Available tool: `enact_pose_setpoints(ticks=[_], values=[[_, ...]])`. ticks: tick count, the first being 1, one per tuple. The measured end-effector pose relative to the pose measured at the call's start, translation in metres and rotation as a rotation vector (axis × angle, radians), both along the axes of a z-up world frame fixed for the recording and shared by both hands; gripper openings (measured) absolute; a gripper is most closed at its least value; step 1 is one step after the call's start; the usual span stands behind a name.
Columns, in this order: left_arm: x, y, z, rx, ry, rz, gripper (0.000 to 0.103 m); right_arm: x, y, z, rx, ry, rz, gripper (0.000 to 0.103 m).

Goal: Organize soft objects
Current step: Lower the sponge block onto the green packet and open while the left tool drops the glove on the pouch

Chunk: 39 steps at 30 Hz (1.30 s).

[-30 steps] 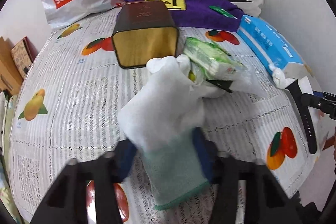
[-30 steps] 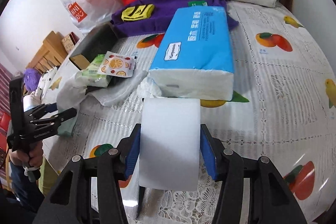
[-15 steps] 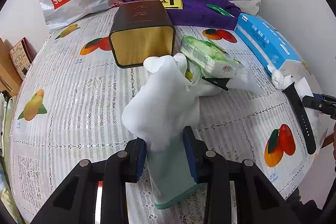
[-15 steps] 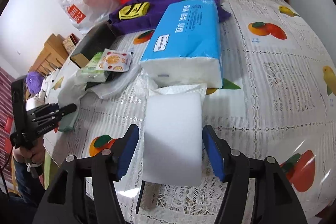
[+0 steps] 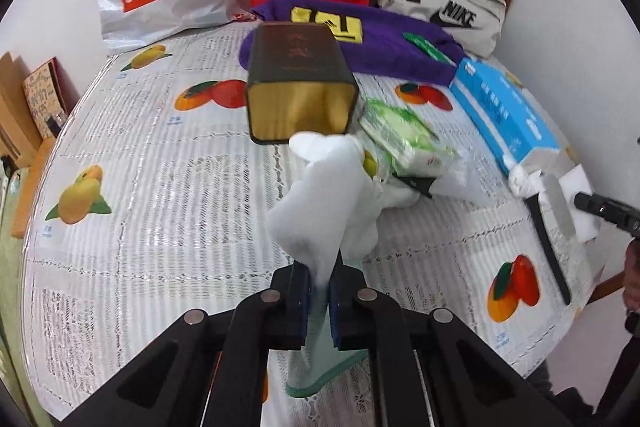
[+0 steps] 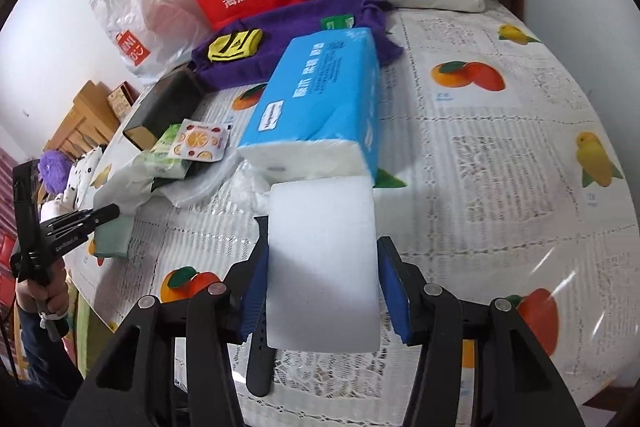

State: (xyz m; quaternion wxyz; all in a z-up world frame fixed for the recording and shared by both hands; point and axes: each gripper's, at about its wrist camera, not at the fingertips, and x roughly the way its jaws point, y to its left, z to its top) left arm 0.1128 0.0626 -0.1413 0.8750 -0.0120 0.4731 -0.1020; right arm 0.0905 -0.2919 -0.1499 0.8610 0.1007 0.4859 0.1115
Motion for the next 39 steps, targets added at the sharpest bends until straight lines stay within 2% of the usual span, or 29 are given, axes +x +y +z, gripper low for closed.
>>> enact_pose_setpoints(ticks=[9,18,26,39], values=[[-0.004,0.016,0.038,-0.067,-0.073,0.035,0.006,0.008,0.003,0.013,0.006,-0.023,0.024,0.051],[0.012,0.02,0.077,-0.087,-0.141,0.06,0.006,0.02,0.009,0.038,-0.007,-0.064,0.043,0.051],[0.052,0.018,0.108,-0.094,-0.186,0.073,0.006,0.048,0.004,0.064,-0.036,-0.112,0.032,0.051],[0.151,-0.011,0.138,-0.07,-0.211,0.02,0.006,0.152,0.011,0.096,-0.057,-0.183,0.063,0.051]])
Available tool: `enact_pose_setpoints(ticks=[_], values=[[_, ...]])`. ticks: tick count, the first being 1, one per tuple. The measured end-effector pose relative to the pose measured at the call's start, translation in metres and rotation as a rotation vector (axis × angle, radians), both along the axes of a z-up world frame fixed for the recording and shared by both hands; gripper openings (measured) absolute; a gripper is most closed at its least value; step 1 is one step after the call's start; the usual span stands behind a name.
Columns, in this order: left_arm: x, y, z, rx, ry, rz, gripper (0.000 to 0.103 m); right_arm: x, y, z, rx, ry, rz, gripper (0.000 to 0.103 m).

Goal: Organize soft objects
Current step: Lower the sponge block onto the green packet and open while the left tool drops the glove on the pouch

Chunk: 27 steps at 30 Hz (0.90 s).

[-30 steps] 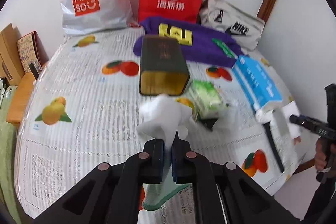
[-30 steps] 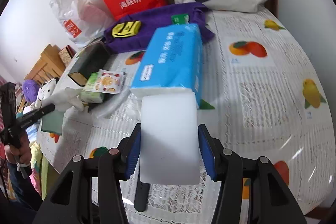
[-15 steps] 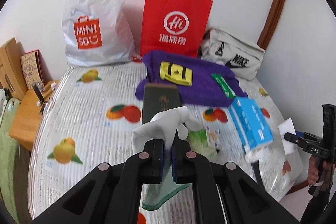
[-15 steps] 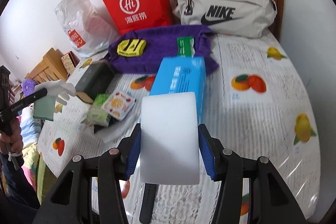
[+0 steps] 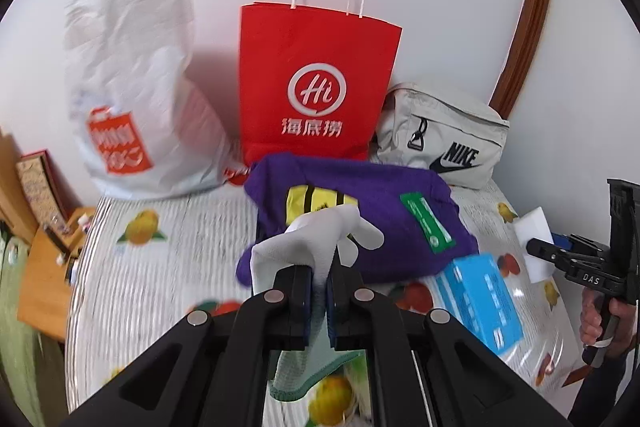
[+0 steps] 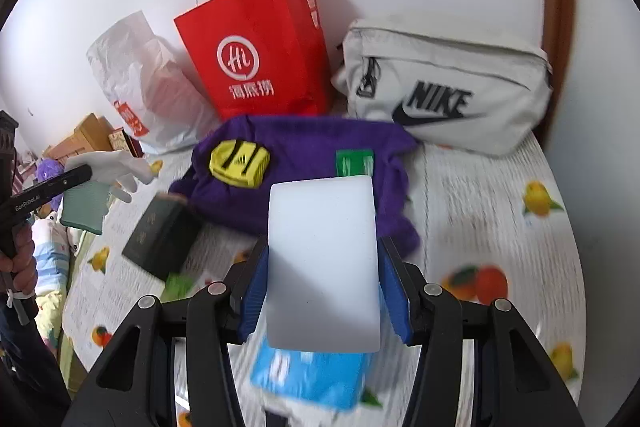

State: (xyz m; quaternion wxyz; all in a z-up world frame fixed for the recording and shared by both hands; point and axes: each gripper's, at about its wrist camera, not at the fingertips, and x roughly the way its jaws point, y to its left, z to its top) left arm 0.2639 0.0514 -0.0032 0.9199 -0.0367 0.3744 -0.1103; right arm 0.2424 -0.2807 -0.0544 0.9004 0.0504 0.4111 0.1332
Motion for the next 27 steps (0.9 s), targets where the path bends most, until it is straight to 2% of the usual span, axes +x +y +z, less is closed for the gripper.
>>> enact_pose_setpoints(ticks=[8,15,21,27], values=[[0.071,-0.027,-0.014,0.0,0.043,-0.061,0.006,0.075,0.008,-0.016,-0.01,0.03,0.008,0.051],[0.117,-0.048,-0.045,-0.012,0.108,-0.104,0.006,0.128,0.012,-0.047,-0.029,0.101,-0.006,0.051],[0.143,-0.061,-0.082,-0.001,0.187,-0.127,0.006,0.158,0.017,-0.075,-0.053,0.176,0.001,0.051],[0.156,-0.065,-0.102,-0.002,0.233,-0.12,0.007,0.173,0.019,-0.092,-0.079,0.231,0.008,0.052]])
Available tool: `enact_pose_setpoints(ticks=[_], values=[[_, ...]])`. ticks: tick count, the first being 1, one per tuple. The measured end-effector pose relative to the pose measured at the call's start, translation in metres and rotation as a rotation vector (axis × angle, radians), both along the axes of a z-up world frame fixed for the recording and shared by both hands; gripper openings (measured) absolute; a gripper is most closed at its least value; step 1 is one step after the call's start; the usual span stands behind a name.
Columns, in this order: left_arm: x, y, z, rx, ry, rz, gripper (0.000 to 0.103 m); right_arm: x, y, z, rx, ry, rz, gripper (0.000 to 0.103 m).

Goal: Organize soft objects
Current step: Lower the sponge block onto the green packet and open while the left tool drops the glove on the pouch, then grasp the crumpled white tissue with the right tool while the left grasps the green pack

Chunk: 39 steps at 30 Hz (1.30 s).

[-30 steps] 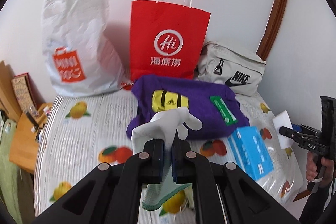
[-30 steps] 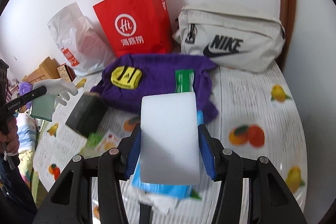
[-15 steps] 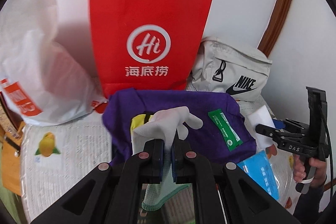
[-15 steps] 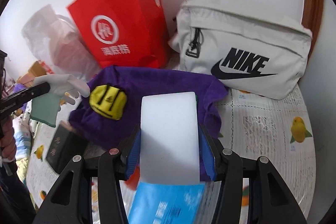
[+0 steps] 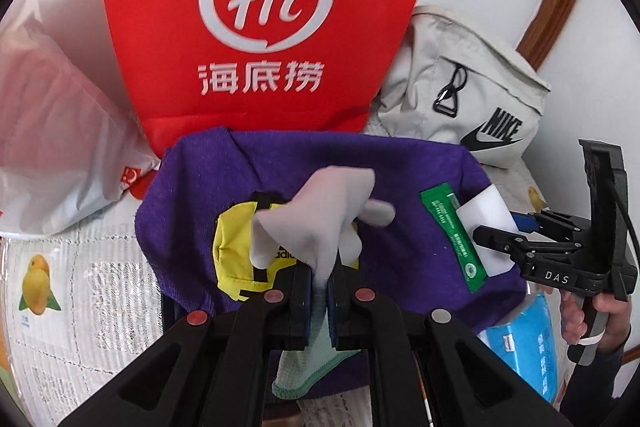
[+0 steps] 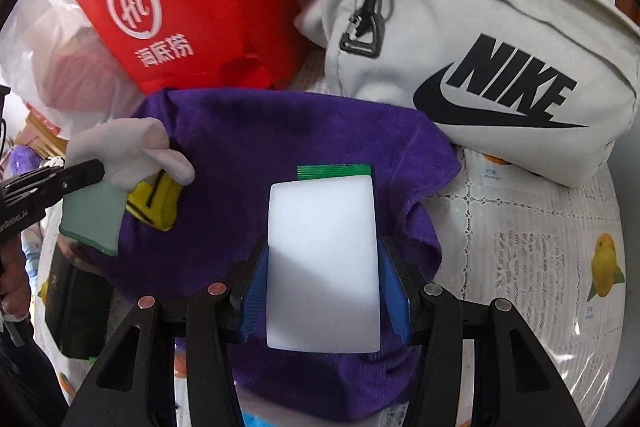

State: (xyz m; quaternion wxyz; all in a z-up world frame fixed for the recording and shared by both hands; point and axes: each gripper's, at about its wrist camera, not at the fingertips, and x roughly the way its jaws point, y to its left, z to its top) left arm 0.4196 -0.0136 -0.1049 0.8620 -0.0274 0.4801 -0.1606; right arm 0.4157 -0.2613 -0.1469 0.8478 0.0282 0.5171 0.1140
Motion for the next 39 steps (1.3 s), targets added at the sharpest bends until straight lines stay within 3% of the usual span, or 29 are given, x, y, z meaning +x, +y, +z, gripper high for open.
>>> enact_pose_setpoints(ticks=[5,9,12,20,29,39], values=[[0.005,-0.002,-0.008,0.014,0.023,-0.005,0.01,0.003,0.0,-0.006,0.009,0.027,0.006,0.053],[0.005,-0.001,-0.01,0.049,0.028,0.021,0.05,-0.002,0.004,-0.004,-0.042,0.014,0.024,0.067],[-0.001,0.003,-0.001,0.068,-0.005,0.043,0.06,-0.009,0.006,0.004,-0.048,-0.015,0.035,0.071],[-0.026,0.014,0.022,0.115,-0.036,0.068,0.062,-0.039,0.005,0.039,-0.05,-0.089,0.006,0.073],[-0.087,0.017,0.046,0.128,-0.073,0.071,0.062,-0.121,-0.005,0.078,0.005,-0.171,-0.03,0.073],[-0.162,0.014,0.043,0.103,-0.076,0.094,0.062,-0.226,-0.011,0.072,0.013,-0.189,-0.024,0.067]])
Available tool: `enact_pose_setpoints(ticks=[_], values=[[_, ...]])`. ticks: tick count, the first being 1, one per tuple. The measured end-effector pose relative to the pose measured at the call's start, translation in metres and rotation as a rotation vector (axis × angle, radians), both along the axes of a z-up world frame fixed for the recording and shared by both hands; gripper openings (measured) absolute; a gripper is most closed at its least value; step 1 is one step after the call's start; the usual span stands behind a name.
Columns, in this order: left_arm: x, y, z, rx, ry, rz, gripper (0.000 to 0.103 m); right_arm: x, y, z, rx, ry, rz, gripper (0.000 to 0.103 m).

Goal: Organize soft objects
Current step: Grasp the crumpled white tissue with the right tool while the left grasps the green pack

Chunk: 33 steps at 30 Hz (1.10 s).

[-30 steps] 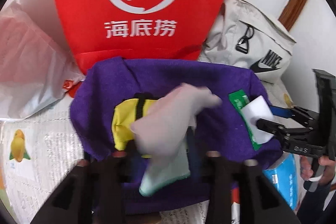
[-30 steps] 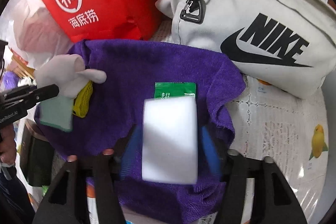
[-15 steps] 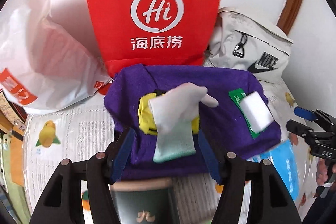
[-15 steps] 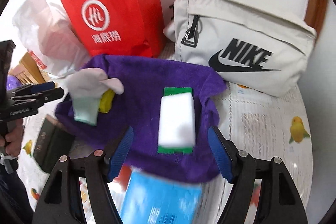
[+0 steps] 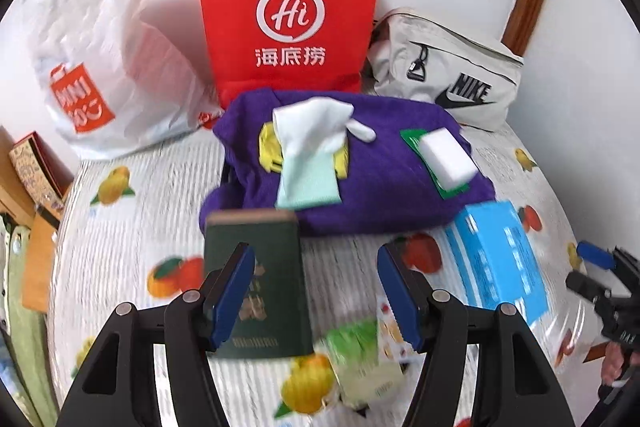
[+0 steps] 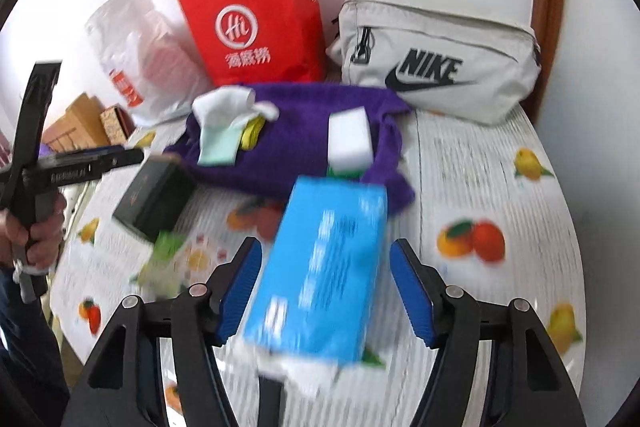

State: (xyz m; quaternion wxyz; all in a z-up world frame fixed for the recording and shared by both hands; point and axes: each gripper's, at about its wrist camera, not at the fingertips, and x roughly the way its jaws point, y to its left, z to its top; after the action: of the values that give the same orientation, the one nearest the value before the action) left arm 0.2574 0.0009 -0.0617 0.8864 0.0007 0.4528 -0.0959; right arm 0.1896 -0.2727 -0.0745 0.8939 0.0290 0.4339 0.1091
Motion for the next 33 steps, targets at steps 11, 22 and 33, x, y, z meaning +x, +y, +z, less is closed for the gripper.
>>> enact_pose_setpoints(ticks=[11,22,33], values=[[-0.064,0.003,-0.023,0.021,0.016,0.031,0.062,-0.062,0.036,-0.061,-0.002,0.033,0.115,0.067],[-0.091,0.018,-0.057,-0.012,0.06,0.06,0.062,-0.052,0.074,-0.108,-0.121,0.015,0.171,0.03],[-0.071,-0.04,-0.09,0.036,0.104,-0.038,0.073,-0.071,0.069,-0.073,-0.026,-0.056,0.193,0.024]])
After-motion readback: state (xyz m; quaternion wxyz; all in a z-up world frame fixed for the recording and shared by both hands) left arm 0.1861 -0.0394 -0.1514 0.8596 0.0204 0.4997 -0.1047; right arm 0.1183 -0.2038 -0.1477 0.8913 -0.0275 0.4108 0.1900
